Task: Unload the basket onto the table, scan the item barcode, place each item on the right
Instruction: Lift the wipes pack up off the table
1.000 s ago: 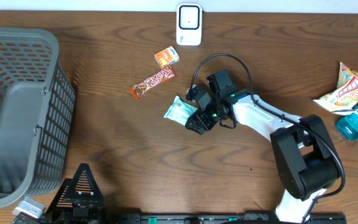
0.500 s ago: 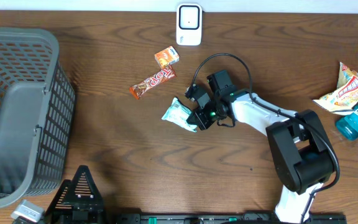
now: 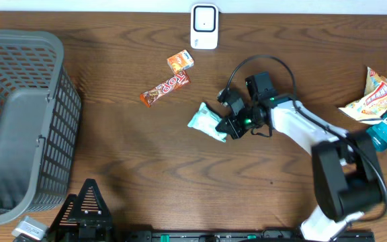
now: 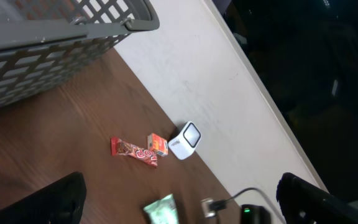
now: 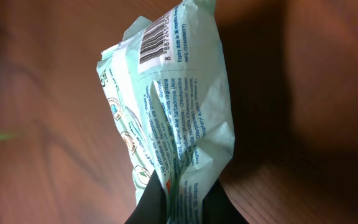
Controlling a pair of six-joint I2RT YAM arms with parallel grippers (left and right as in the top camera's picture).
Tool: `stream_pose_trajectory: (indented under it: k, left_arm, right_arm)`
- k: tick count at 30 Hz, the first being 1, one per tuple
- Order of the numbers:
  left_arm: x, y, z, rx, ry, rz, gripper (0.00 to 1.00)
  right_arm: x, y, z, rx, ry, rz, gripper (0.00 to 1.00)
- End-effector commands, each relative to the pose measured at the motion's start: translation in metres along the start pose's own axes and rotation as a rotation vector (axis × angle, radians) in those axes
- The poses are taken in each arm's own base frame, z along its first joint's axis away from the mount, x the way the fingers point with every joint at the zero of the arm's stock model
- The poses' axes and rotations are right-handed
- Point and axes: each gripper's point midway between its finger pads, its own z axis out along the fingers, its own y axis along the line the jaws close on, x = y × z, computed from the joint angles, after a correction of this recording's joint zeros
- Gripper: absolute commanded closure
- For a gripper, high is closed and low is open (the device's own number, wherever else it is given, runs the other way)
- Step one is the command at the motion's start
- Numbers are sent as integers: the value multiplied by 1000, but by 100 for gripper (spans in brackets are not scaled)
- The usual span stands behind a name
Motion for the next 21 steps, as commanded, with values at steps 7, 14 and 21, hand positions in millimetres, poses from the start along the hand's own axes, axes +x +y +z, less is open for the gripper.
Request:
stream_pose_trajectory:
  k: [7, 14, 21]
  left_arm:
    - [-8, -1, -5, -8, -44, 30, 2]
    - [-11, 2, -5, -21, -60, 30, 2]
    - [-11, 2, -5, -21, -60, 30, 2]
  right_arm:
    - [-38, 110, -78, -296, -273, -543, 99]
    - [-36, 129, -95, -331, -316, -638, 99]
    - [-34, 131, -96, -339, -309, -627, 99]
